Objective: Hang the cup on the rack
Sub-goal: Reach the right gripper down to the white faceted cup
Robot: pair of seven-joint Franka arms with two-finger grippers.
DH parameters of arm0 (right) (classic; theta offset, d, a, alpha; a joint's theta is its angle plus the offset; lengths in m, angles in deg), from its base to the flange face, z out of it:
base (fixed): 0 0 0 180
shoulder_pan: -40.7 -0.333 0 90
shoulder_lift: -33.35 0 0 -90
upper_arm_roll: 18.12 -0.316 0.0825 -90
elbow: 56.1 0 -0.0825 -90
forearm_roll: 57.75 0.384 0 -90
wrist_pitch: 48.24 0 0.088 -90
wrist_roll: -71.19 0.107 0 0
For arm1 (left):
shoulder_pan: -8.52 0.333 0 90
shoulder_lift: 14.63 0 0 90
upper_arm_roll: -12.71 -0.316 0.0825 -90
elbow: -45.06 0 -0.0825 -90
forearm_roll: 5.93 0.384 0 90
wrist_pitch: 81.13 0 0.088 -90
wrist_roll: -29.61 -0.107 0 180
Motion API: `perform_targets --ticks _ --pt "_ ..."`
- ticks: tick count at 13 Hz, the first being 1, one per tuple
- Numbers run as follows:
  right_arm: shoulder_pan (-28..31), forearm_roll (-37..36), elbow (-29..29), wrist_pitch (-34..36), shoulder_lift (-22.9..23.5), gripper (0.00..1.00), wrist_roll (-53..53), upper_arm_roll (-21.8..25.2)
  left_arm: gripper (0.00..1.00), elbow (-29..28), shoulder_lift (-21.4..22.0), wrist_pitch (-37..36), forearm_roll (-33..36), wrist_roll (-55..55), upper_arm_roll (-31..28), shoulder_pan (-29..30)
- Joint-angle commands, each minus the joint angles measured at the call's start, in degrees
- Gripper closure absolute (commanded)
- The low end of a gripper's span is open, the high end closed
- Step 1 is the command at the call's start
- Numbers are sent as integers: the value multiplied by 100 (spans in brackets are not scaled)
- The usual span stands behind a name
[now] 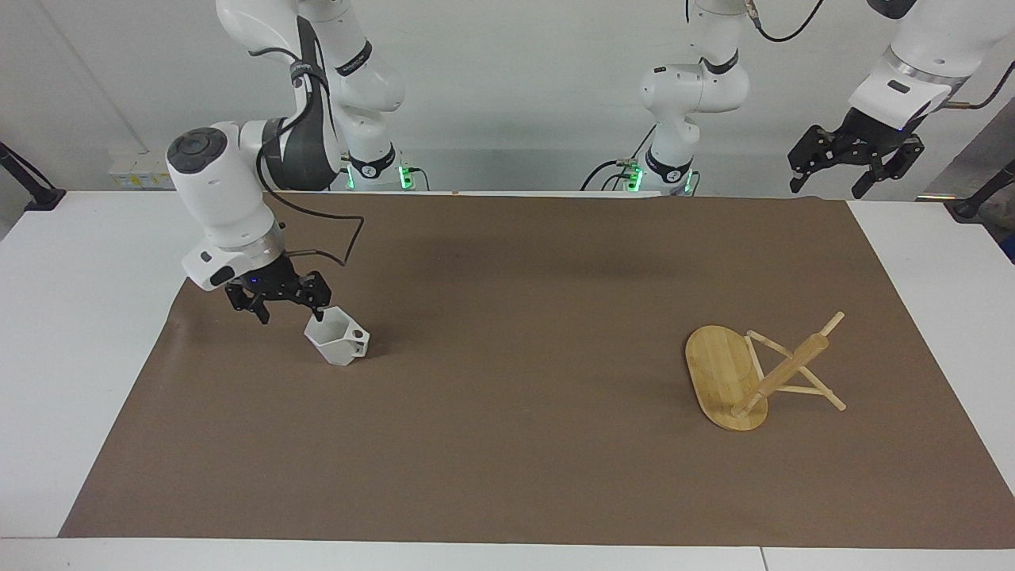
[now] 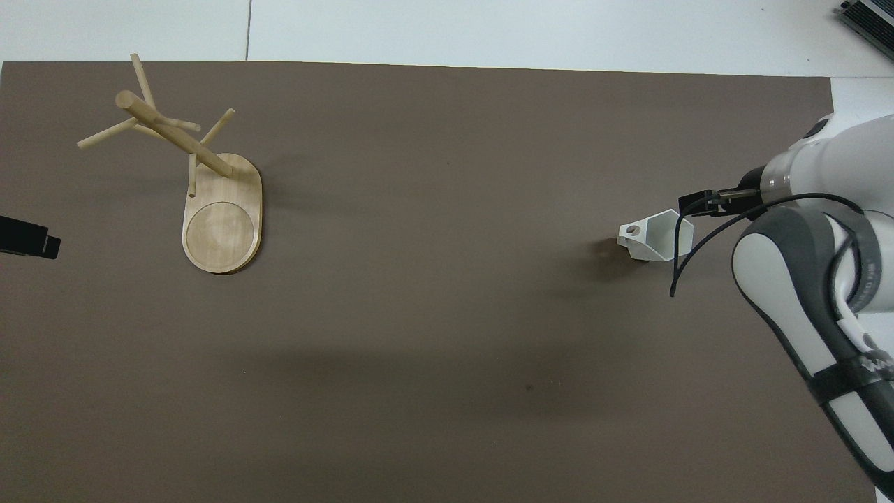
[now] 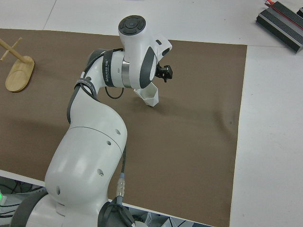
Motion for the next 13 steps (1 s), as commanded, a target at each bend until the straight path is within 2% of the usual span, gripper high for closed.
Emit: perform_targets --ticks 1,4,7,9,11,13 --pt "16 131 -472 -678 59 0 -217 7 0 -234 187 105 22 -42 -19 8" --pt "24 131 -790 -1031 139 0 -164 7 0 -234 186 105 22 -42 -19 8" --pt "24 131 -790 -1032 139 2 54 7 0 -234 187 105 22 -42 -19 8" --pt "24 131 -790 -1005 139 22 310 7 0 -234 186 105 22 -42 -19 8" --pt "24 131 -790 -979 139 53 311 7 0 -234 186 105 22 -42 -19 8" --pt "16 140 -782 -935 139 91 311 -10 0 -234 178 105 22 -42 -19 8"
